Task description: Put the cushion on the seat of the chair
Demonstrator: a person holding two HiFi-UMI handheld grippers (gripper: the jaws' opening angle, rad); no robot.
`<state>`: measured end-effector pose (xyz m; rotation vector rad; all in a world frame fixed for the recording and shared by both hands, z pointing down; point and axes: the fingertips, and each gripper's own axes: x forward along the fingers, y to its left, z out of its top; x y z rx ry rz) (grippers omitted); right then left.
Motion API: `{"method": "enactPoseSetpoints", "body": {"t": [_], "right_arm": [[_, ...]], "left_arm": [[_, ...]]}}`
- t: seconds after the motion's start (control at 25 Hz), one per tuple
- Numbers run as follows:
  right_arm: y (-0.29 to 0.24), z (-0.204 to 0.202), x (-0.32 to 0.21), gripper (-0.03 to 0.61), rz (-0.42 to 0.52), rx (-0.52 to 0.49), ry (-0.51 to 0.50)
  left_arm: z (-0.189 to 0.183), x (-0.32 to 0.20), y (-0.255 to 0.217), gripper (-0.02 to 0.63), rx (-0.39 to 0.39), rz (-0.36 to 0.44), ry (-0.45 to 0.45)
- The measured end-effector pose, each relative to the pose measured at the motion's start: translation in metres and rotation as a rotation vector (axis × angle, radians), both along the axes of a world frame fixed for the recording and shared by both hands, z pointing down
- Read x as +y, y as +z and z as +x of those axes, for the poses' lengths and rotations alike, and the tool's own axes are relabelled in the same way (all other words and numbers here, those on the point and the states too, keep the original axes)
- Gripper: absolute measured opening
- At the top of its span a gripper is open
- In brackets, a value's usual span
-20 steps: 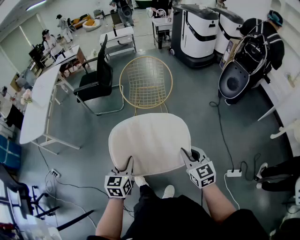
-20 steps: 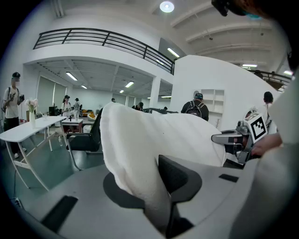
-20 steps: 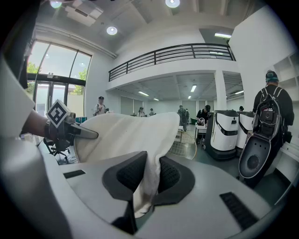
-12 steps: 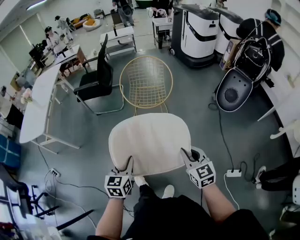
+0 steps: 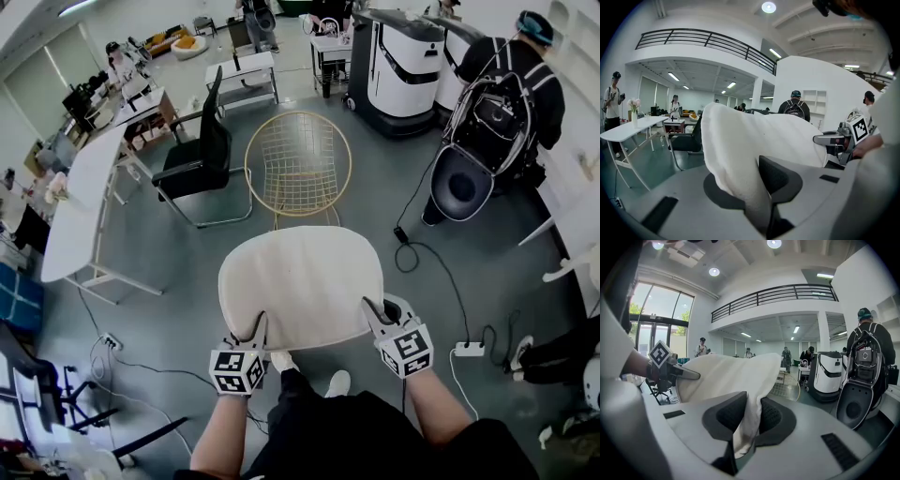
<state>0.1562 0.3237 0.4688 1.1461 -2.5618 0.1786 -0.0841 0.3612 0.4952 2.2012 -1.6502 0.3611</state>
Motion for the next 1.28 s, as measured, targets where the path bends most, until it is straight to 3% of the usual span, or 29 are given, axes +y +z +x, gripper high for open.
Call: {"method": "enactPoseSetpoints", "body": {"t": [0.76,1.28], "right_arm": [[-0.003,-0.044,-0.045,0.061,-0.019,-0.006,0.041],[0.001,-0.11,-0.101,0.061,-0.027,-0.001,0.091]], "left_arm": [[-0.044,-0.051,-0.001,0.105,0.011,-0.016,0.028],[-0.112,-0.117,0.001,0.104,0.024,-0.01,0.074]]}}
